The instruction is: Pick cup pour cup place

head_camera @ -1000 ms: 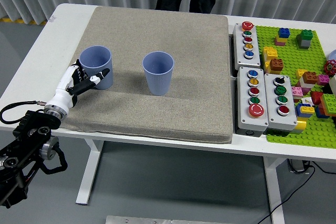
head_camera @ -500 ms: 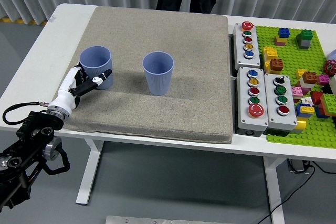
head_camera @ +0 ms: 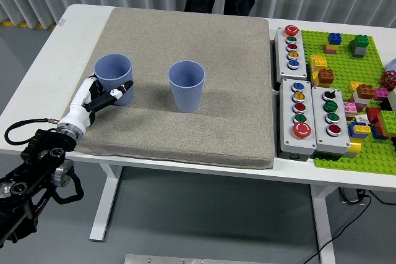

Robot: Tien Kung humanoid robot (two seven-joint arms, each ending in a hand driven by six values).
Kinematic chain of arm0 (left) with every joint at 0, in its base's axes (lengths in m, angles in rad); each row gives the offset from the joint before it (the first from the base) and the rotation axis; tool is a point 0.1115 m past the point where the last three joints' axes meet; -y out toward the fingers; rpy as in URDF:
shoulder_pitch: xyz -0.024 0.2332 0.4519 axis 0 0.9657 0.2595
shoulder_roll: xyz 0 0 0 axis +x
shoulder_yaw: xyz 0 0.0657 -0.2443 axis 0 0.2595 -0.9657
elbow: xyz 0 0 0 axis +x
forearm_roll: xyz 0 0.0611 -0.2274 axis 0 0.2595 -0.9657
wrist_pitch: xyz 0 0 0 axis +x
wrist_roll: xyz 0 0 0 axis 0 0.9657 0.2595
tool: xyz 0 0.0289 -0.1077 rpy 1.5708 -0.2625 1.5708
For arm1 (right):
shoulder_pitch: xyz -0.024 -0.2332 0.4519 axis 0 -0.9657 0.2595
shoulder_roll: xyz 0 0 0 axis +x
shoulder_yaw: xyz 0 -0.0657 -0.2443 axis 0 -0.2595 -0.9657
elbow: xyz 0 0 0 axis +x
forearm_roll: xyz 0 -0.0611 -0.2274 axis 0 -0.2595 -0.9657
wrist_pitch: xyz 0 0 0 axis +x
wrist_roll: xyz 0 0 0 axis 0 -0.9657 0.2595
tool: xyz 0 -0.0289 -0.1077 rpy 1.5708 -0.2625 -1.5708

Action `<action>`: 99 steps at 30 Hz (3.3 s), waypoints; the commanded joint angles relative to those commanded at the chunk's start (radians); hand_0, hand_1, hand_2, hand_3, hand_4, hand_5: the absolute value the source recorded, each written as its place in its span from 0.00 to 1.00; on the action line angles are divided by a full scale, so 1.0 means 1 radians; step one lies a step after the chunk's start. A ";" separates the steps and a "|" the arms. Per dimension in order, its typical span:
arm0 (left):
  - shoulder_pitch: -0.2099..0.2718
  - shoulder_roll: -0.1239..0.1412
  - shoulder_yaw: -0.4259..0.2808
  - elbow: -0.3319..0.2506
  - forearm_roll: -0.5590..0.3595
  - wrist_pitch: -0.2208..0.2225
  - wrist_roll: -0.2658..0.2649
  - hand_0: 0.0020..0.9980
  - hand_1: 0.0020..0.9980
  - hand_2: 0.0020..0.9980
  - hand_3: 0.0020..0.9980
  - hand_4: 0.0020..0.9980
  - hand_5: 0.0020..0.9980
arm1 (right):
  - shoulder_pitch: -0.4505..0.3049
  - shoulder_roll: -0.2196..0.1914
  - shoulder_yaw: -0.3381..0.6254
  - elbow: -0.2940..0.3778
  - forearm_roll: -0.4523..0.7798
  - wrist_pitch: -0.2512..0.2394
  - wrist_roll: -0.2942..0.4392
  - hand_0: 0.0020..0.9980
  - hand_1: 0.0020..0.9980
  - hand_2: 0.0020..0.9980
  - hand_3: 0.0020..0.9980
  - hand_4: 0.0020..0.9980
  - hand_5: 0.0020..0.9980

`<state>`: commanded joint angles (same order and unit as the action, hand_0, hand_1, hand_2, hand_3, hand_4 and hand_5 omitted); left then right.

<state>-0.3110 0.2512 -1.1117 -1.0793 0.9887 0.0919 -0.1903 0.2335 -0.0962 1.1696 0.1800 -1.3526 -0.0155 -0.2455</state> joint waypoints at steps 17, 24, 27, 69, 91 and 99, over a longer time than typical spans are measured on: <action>0.003 -0.008 0.004 0.002 0.034 0.035 0.003 0.92 0.87 1.00 1.00 0.88 0.29 | -0.004 0.000 0.003 0.000 -0.009 0.002 -0.001 0.69 0.65 0.57 0.58 0.00 0.03; 0.007 -0.008 0.007 0.000 0.039 0.042 0.001 0.87 0.83 0.99 1.00 0.86 0.26 | -0.007 0.001 0.007 0.000 -0.016 0.003 -0.002 0.69 0.65 0.57 0.58 0.00 0.03; 0.007 -0.009 0.008 -0.004 0.043 0.045 0.000 0.83 0.81 0.96 1.00 0.86 0.26 | -0.006 0.000 0.009 0.000 -0.018 0.003 -0.002 0.68 0.65 0.57 0.58 0.00 0.03; 0.013 -0.026 0.038 -0.035 0.082 0.149 -0.027 0.65 0.61 0.64 0.69 0.79 0.16 | 0.004 -0.001 0.000 0.000 -0.003 0.001 -0.002 0.68 0.65 0.57 0.58 0.00 0.03; 0.033 0.010 -0.002 -0.212 0.318 0.216 0.016 0.58 0.58 0.60 0.60 0.76 0.12 | -0.003 -0.002 -0.007 0.000 -0.001 0.002 -0.004 0.68 0.65 0.57 0.58 0.00 0.03; -0.020 0.100 0.050 -0.273 0.467 0.211 0.078 0.59 0.58 0.60 0.61 0.75 0.13 | -0.009 -0.008 -0.018 0.000 0.004 0.003 -0.003 0.68 0.65 0.57 0.58 0.00 0.02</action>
<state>-0.3307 0.3514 -1.0620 -1.3520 1.4558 0.3032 -0.1126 0.2241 -0.1045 1.1516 0.1800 -1.3482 -0.0126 -0.2487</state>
